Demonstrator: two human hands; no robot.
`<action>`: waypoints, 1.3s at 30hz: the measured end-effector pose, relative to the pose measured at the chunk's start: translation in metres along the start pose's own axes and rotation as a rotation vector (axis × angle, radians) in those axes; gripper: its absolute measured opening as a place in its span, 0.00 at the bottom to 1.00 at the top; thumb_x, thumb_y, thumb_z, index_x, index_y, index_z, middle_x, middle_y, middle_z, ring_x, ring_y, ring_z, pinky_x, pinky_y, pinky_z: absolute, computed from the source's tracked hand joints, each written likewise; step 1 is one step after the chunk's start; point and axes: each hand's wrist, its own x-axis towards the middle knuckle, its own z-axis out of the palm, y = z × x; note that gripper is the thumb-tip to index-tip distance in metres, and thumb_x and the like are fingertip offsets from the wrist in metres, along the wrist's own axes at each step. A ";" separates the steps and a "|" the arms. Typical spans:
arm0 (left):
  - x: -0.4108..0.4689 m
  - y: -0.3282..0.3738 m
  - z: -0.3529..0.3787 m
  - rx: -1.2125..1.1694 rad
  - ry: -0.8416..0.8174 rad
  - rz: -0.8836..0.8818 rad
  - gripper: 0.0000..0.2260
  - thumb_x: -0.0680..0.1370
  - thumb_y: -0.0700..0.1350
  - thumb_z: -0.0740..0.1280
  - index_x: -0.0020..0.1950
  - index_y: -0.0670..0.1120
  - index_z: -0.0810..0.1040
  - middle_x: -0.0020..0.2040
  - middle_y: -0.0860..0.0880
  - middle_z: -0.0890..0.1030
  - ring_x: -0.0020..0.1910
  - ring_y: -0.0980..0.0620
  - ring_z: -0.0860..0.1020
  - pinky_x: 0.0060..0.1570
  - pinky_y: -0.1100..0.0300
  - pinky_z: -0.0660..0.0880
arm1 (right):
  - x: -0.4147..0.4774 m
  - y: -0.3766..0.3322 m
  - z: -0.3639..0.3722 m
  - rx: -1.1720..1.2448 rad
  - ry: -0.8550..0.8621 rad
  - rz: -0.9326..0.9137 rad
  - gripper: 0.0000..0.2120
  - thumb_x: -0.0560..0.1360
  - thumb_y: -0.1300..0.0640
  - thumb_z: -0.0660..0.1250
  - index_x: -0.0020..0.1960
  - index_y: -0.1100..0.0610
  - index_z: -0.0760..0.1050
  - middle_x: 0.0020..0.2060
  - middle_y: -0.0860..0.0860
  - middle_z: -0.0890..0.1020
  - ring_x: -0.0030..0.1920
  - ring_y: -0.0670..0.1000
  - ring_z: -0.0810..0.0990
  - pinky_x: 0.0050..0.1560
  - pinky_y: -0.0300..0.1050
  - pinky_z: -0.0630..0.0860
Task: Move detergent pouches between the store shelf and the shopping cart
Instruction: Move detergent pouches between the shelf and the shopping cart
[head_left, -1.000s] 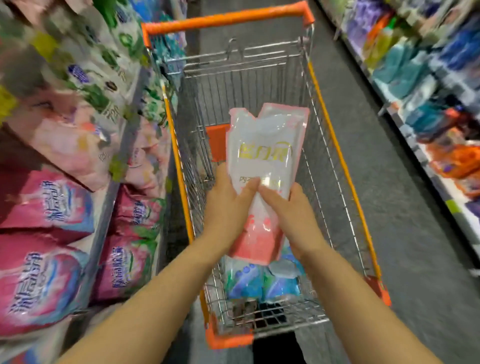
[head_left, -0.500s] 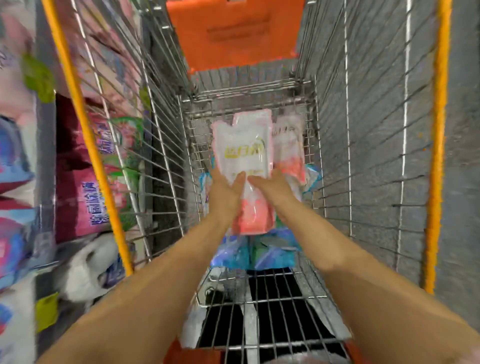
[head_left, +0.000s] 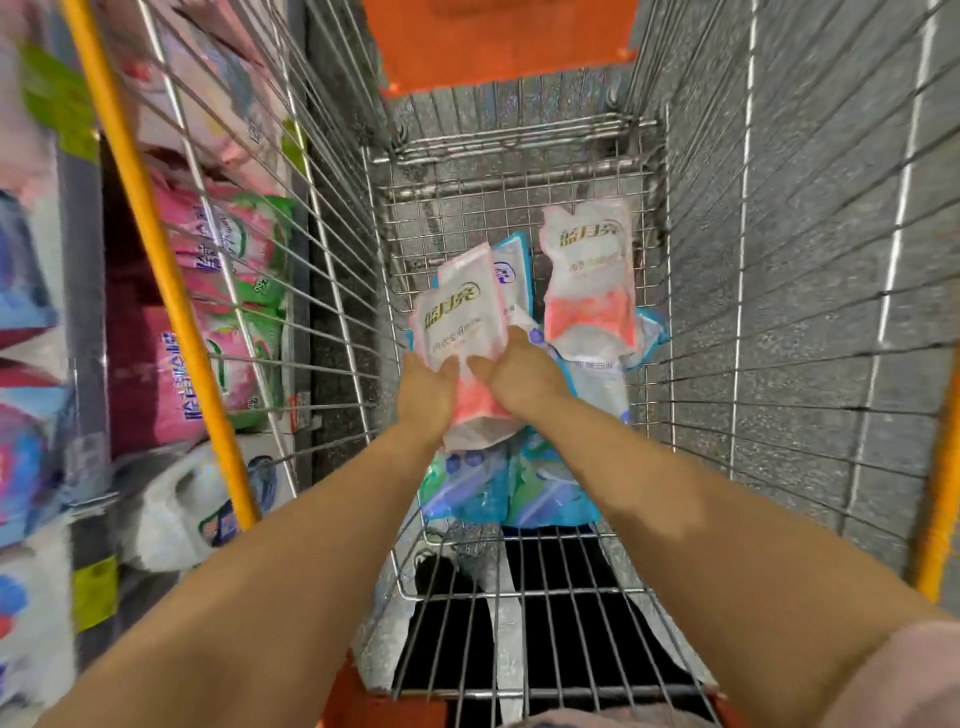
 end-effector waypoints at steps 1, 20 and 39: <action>-0.002 0.000 -0.002 0.008 -0.004 -0.011 0.20 0.79 0.46 0.62 0.67 0.37 0.65 0.64 0.38 0.74 0.61 0.40 0.74 0.53 0.58 0.69 | -0.003 -0.001 0.002 -0.009 0.008 0.006 0.27 0.76 0.44 0.62 0.67 0.59 0.63 0.63 0.59 0.74 0.63 0.60 0.72 0.57 0.48 0.69; -0.152 -0.025 -0.087 -0.013 0.035 0.639 0.15 0.79 0.46 0.61 0.64 0.42 0.73 0.59 0.42 0.79 0.58 0.43 0.76 0.54 0.56 0.69 | -0.185 -0.016 0.045 0.246 0.437 -0.240 0.16 0.79 0.54 0.58 0.65 0.55 0.71 0.56 0.56 0.80 0.57 0.57 0.77 0.49 0.43 0.68; -0.446 -0.105 -0.296 -0.255 0.603 1.216 0.13 0.79 0.45 0.62 0.34 0.51 0.75 0.31 0.55 0.76 0.31 0.67 0.74 0.34 0.73 0.67 | -0.524 -0.090 0.048 0.245 0.682 -1.154 0.07 0.77 0.55 0.61 0.41 0.53 0.75 0.38 0.49 0.78 0.44 0.51 0.76 0.39 0.44 0.66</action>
